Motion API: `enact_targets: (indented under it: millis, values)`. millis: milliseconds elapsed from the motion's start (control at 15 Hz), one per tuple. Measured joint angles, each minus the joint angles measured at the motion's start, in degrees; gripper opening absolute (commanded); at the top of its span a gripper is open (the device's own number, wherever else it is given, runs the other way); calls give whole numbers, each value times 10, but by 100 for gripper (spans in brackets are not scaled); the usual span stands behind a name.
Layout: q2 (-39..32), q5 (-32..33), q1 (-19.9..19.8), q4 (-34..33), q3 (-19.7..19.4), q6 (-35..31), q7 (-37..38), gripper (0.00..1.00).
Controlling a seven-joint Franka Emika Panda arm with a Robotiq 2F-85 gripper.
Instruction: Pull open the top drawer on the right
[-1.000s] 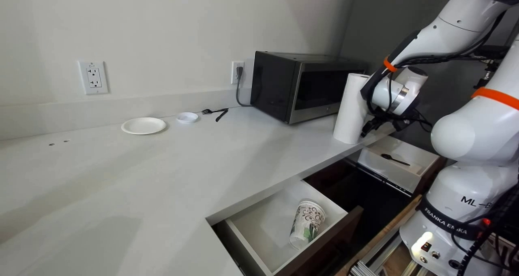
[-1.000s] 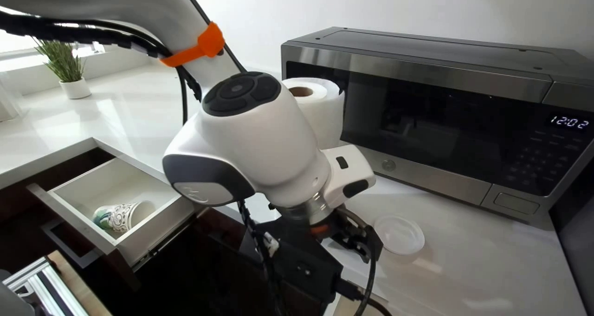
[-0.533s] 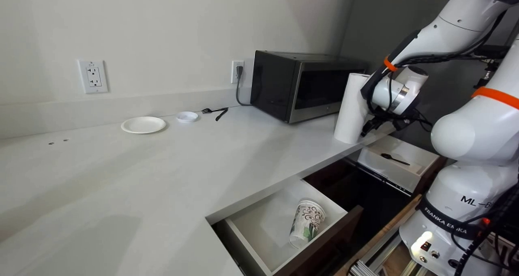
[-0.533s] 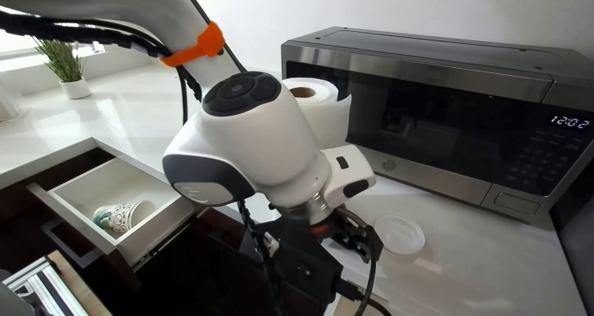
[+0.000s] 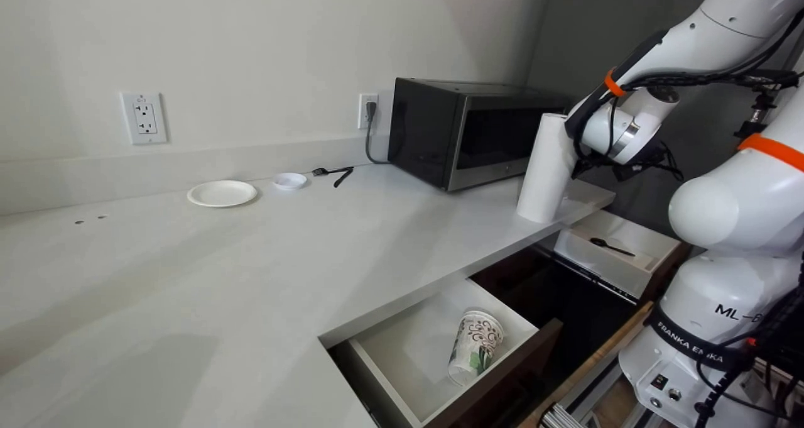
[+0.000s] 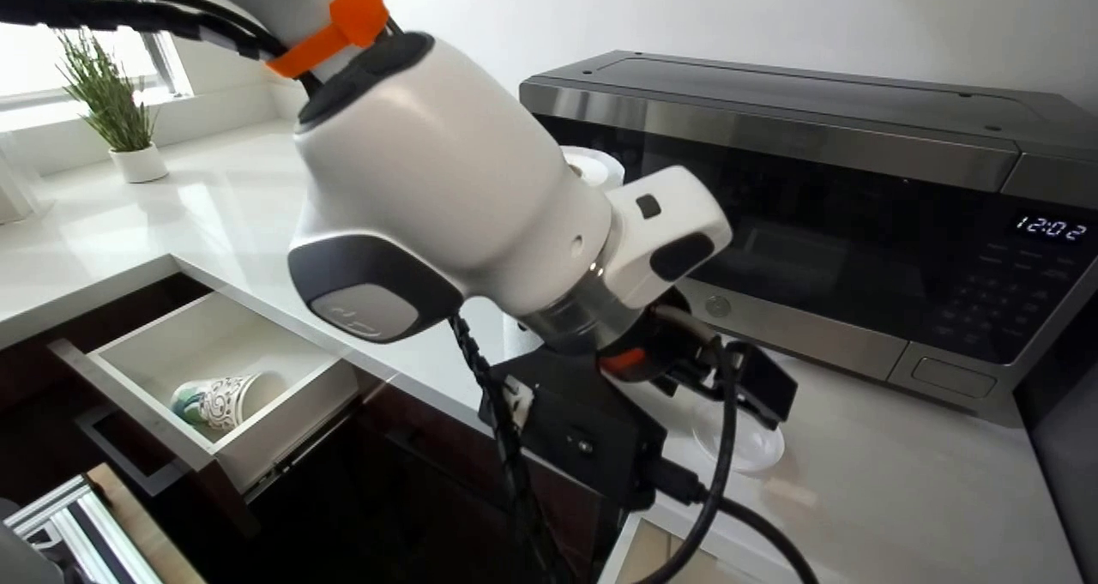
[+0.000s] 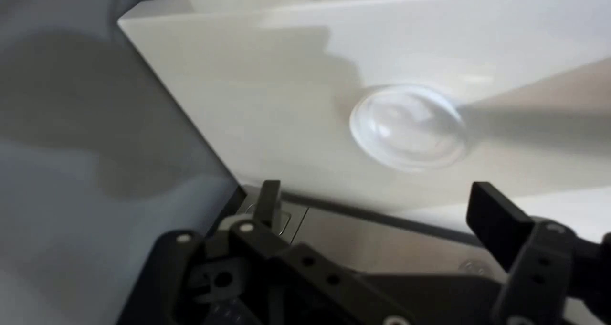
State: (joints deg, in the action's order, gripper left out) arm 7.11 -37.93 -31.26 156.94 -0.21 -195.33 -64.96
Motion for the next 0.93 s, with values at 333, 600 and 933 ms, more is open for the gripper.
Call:
enact_targets:
  millis: [333,600,933]
  values:
    - [62,-84,16,-1,47,-139,-11,100]
    - [131,-180,46,-1,105,-237,-35,100]
    - [224,-265,76,3,164,-271,-61,100]
